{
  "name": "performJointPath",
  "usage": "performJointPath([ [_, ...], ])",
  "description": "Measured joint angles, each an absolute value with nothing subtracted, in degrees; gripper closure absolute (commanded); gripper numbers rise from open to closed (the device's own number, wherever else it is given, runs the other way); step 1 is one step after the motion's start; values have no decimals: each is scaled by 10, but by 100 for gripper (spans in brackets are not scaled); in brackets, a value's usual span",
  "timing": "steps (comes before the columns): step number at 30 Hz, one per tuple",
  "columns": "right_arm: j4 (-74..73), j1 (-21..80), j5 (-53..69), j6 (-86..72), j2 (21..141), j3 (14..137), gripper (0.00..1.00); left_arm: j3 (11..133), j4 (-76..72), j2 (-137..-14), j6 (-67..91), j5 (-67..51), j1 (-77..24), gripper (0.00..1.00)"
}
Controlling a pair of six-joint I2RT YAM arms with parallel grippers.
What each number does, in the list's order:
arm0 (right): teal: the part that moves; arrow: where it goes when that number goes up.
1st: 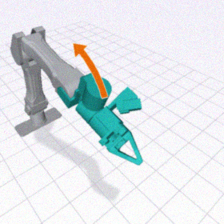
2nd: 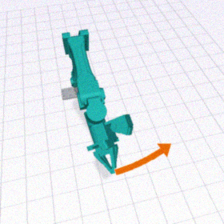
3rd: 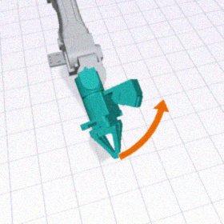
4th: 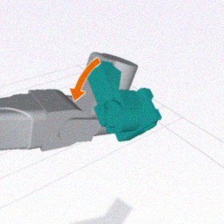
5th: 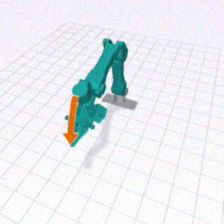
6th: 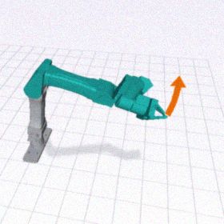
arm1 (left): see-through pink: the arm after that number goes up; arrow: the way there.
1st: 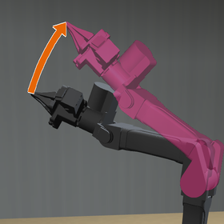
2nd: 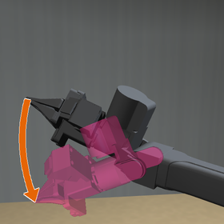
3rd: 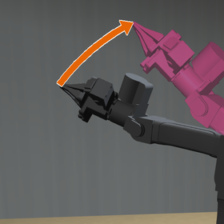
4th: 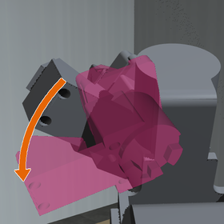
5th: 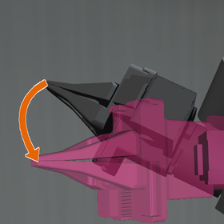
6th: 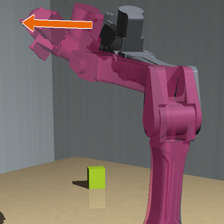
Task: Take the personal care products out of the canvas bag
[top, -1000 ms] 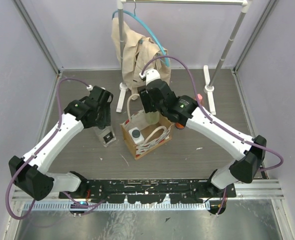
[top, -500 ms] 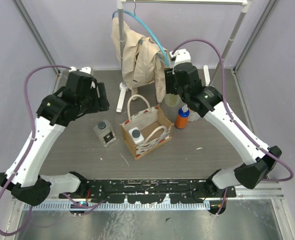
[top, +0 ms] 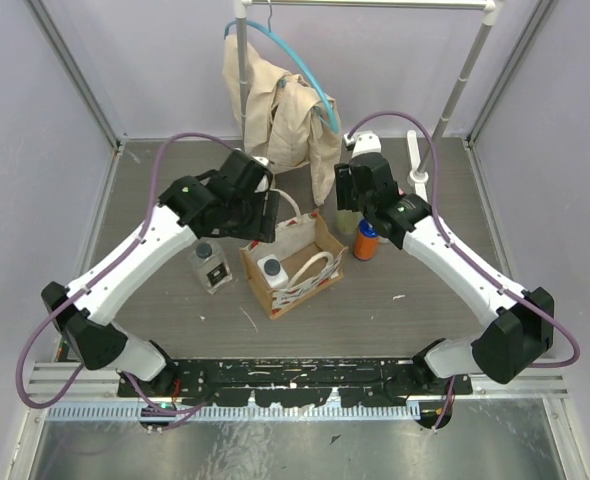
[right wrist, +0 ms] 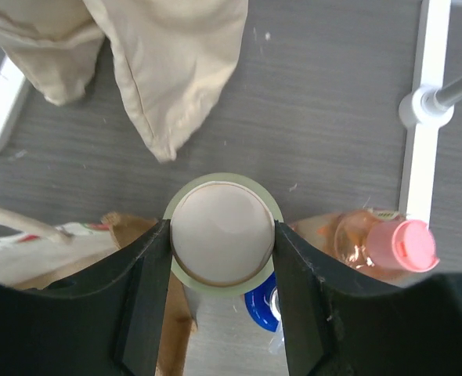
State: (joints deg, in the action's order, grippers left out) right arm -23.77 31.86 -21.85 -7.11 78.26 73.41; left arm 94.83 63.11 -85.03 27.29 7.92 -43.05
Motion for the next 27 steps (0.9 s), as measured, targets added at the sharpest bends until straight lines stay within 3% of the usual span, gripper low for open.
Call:
performJointPath([
  [20,-210,314,-203,-96,821,652,75,870,616,-895,303,87,-525,40],
  [27,-210,314,-198,-108,830,648,52,861,608,-894,309,98,-528,60],
])
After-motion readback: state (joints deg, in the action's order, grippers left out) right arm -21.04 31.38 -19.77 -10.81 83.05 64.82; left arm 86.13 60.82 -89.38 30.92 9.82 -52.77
